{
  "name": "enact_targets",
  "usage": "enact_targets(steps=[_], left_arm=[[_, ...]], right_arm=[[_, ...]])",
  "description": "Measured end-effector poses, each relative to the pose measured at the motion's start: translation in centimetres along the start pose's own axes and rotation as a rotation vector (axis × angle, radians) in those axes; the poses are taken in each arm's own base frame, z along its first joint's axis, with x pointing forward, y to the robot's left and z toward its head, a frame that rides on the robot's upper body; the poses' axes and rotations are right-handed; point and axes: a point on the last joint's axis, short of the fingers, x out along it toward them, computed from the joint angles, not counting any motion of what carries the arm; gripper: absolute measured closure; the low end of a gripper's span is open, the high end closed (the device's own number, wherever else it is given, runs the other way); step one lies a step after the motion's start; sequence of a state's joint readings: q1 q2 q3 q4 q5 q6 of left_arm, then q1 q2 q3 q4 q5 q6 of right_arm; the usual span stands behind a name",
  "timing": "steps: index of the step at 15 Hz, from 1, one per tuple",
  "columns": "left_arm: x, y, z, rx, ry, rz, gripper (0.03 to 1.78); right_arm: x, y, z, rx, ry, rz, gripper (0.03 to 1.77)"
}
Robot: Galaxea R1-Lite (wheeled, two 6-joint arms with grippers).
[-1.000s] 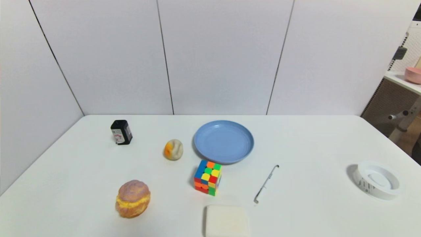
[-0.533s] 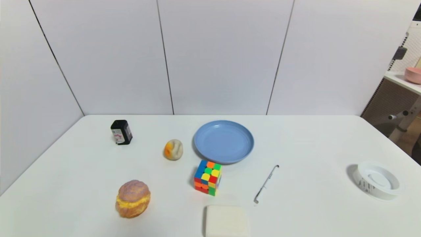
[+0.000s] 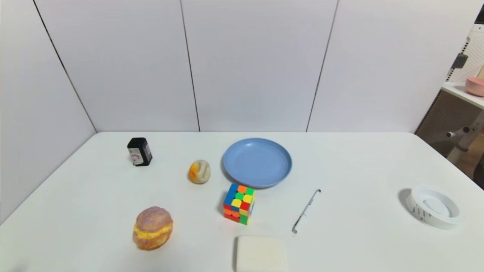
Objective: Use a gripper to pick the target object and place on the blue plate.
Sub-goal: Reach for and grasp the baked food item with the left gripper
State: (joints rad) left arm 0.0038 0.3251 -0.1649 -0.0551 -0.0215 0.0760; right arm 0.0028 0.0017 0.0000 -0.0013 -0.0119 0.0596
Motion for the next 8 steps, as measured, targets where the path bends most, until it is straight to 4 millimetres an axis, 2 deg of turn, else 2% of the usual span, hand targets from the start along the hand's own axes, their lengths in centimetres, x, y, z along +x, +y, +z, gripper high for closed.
enact_targets(steps=[2,5,8], left_arm=[[2.0,0.2,3.8,0.082,0.046,-0.058,0.12],[6.5,0.2,8.9,0.230,0.125,-0.254,0.12],[10.8,-0.9,11.1,0.330,0.239,-0.480,0.12]], right_arm=[[0.0,0.0,0.0,0.000,0.000,0.000,0.10],[0.0,0.0,0.0,0.000,0.000,0.000,0.10],[0.0,0.0,0.0,0.000,0.000,0.000,0.10]])
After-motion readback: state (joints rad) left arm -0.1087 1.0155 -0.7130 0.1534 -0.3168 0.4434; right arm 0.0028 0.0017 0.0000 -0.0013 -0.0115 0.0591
